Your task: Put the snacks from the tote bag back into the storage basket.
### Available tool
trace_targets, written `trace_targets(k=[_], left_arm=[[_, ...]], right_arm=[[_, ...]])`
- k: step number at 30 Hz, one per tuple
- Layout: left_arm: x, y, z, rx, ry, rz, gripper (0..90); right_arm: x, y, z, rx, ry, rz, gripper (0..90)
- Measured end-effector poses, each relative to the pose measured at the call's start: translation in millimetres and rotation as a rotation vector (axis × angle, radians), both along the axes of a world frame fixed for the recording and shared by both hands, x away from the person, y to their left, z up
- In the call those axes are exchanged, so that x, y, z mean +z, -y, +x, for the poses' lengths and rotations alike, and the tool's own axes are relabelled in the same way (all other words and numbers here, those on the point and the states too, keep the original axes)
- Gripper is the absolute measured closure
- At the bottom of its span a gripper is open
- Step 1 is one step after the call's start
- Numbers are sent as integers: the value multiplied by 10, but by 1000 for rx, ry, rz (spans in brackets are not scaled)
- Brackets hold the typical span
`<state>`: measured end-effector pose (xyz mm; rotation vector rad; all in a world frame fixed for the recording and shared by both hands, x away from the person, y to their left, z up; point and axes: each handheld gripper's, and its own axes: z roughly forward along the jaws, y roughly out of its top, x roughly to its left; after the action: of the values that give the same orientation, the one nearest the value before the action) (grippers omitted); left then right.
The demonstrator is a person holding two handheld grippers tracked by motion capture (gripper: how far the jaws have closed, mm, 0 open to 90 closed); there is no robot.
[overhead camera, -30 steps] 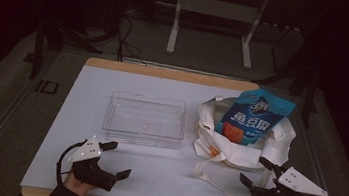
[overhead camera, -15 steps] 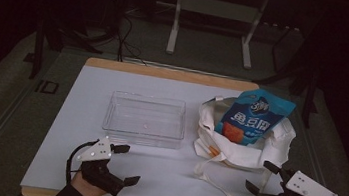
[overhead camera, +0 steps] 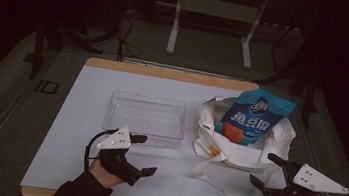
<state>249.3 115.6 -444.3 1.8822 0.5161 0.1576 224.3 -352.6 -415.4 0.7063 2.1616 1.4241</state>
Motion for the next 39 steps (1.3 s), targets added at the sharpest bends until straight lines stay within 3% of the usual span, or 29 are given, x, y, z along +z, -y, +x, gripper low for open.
trace_targets(k=[3,10,19,25,26,30,34,39], left_arm=[[53,107,77,-14,16,19,1],[200,279,251,-46,39,-4,1],[356,574,500,-95,70,11,1],[380,701,618,-105,76,9,1],[388,808,699,-117,81,15,1],[392,954,795,-131,91,35,1],[393,1119,916,-159,78,28,1],[407,1334,1074,-171,89,21,1]], right_arm=[[18,-11,44,9,3,-4,120],[76,1,132,13,11,-8,135],[206,75,241,-6,42,-10,137],[253,118,326,-26,51,-17,138],[256,133,360,-26,49,-18,137],[259,148,418,-30,49,-16,134],[271,163,475,-34,54,-14,134],[271,210,563,-50,49,-18,135]])
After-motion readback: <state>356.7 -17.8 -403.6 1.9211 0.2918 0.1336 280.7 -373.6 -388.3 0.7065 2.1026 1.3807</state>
